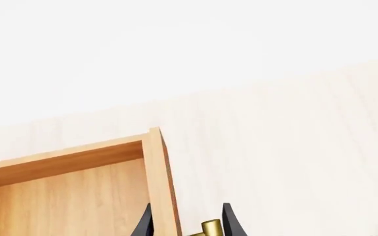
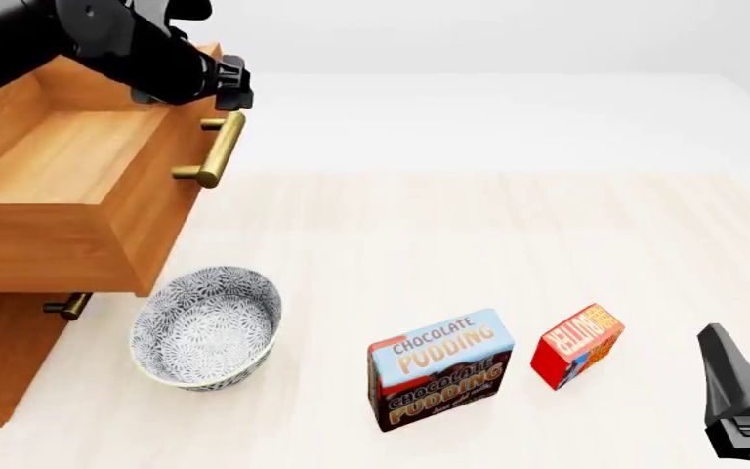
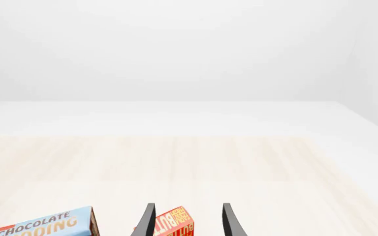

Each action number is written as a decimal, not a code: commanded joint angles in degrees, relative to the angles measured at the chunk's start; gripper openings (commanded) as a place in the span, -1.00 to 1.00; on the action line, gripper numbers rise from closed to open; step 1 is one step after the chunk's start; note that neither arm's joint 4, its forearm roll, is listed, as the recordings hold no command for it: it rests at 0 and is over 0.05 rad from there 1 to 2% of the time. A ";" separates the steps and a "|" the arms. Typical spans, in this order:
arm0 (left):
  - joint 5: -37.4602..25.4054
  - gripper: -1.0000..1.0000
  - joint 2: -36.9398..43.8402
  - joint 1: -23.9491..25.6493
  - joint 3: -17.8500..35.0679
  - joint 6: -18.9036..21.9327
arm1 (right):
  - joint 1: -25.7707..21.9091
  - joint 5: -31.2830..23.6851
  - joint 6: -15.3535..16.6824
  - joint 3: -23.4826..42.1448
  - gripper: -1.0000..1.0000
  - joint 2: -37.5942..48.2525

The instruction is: Put the butter at the back in the top drawer of the cabinet and close it.

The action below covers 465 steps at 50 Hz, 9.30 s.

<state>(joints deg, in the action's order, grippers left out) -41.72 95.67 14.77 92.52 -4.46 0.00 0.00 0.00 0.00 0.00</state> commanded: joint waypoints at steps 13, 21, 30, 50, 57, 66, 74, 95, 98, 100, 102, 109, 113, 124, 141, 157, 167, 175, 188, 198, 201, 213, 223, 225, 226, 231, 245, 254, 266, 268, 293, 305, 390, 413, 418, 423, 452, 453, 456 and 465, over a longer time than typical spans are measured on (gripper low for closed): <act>-2.98 1.00 -2.65 2.45 -1.89 4.14 | 0.00 0.00 0.00 0.00 1.00 0.00; -3.93 1.00 -4.35 2.28 -1.71 4.43 | 0.00 0.00 0.00 0.00 1.00 0.00; -4.78 1.00 -6.13 2.02 -1.49 5.01 | 0.00 0.00 0.00 0.00 1.00 0.00; -6.27 1.00 -9.91 1.87 -1.42 6.15 | 0.00 0.00 0.00 0.00 1.00 0.00; -6.80 1.00 -10.99 2.44 -1.06 6.27 | 0.00 0.00 0.00 0.00 1.00 0.00; -7.75 1.00 -11.62 3.71 0.72 6.45 | 0.00 0.00 0.00 0.00 1.00 0.00; -8.20 1.00 -11.65 4.88 2.00 6.75 | 0.00 0.00 0.00 0.00 1.00 0.00; -9.58 1.00 -9.07 9.89 7.59 8.05 | 0.00 0.00 0.00 0.00 1.00 0.00; -9.53 1.00 -8.24 11.14 8.36 8.07 | 0.00 0.00 0.00 0.00 1.00 0.00; -9.36 1.00 -7.63 11.95 8.65 8.04 | 0.00 0.00 0.00 0.00 1.00 0.00; -9.28 1.00 -7.40 12.23 8.68 8.02 | 0.00 0.00 0.00 0.00 1.00 0.00; -8.59 1.00 -4.91 14.71 9.58 8.51 | 0.00 0.00 0.00 0.00 1.00 0.00; -8.37 1.00 -3.14 16.57 10.16 9.53 | 0.00 0.00 0.00 0.00 1.00 0.00; -8.32 1.00 0.91 19.41 13.38 9.60 | 0.00 0.00 0.00 0.00 1.00 0.00; -7.49 1.00 5.37 22.14 14.72 8.56 | 0.00 0.00 0.00 0.00 1.00 0.00; -7.84 1.00 10.36 25.38 18.33 7.39 | 0.00 0.00 0.00 0.00 1.00 0.00; -8.17 1.00 13.19 27.66 20.50 6.32 | 0.00 0.00 0.00 0.00 1.00 0.00; -8.27 1.00 15.09 29.23 21.39 5.47 | 0.00 0.00 0.00 0.00 1.00 0.00; -10.13 1.00 19.26 31.69 26.21 5.19 | 0.00 0.00 0.00 0.00 1.00 0.00; -11.39 1.00 22.70 33.52 29.66 4.58 | 0.00 0.00 0.00 0.00 1.00 0.00; -11.74 1.00 23.54 33.96 30.54 4.39 | 0.00 0.00 0.00 0.00 1.00 0.00; -12.80 1.00 27.69 36.44 33.96 3.10 | 0.00 0.00 0.00 0.00 1.00 0.00; -14.04 1.00 30.33 37.89 37.23 1.90 | 0.00 0.00 0.00 0.00 1.00 0.00; -14.55 1.00 31.02 38.08 38.31 1.80 | 0.00 0.00 0.00 0.00 1.00 0.00; -14.69 1.00 31.41 38.12 38.59 1.76 | 0.00 0.00 0.00 0.00 1.00 0.00; -14.76 1.00 32.64 38.43 38.88 1.35 | 0.00 0.00 0.00 0.00 1.00 0.00; -15.22 1.00 35.00 38.78 40.16 0.50 | 0.00 0.00 0.00 0.00 1.00 0.00; -15.52 1.00 36.94 39.38 41.28 -0.40 | 0.00 0.00 0.00 0.00 1.00 0.00; -16.23 1.00 39.31 40.21 43.27 -1.25 | 0.00 0.00 0.00 0.00 1.00 0.00; -16.35 1.00 39.64 40.32 43.55 -1.26 | 0.00 0.00 0.00 0.00 1.00 0.00; -21.86 1.00 47.23 42.86 55.37 -2.45 | 0.00 0.00 0.00 0.00 1.00 0.00; -24.14 1.00 50.17 43.96 60.07 -2.69 | 0.00 0.00 0.00 0.00 1.00 0.00; -22.82 1.00 54.81 45.74 60.16 -5.74 | 0.00 0.00 0.00 0.00 1.00 0.00; -25.67 1.00 59.22 46.22 66.19 -6.59 | 0.00 0.00 0.00 0.00 1.00 0.00; -25.87 1.00 59.79 46.25 66.51 -6.53 | 0.00 0.00 0.00 0.00 1.00 0.00; -25.89 1.00 59.92 46.04 66.73 -6.62 | 0.00 0.00 0.00 0.00 1.00 0.00; -25.91 1.00 62.40 46.38 68.44 -7.81 | 0.00 0.00 0.00 0.00 1.00 0.00; -25.92 1.00 62.47 46.41 68.47 -7.87 | 0.00 0.00 0.00 0.00 1.00 0.00; -25.88 1.00 62.74 46.54 68.57 -8.06 | 0.00 0.00 0.00 0.00 1.00 0.00; -25.69 1.00 63.23 46.23 68.82 -8.37 | 0.00 0.00 0.00 0.00 1.00 0.00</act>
<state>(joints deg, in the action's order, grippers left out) -67.52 158.25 61.14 160.99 -12.49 0.00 0.00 0.00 0.00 0.00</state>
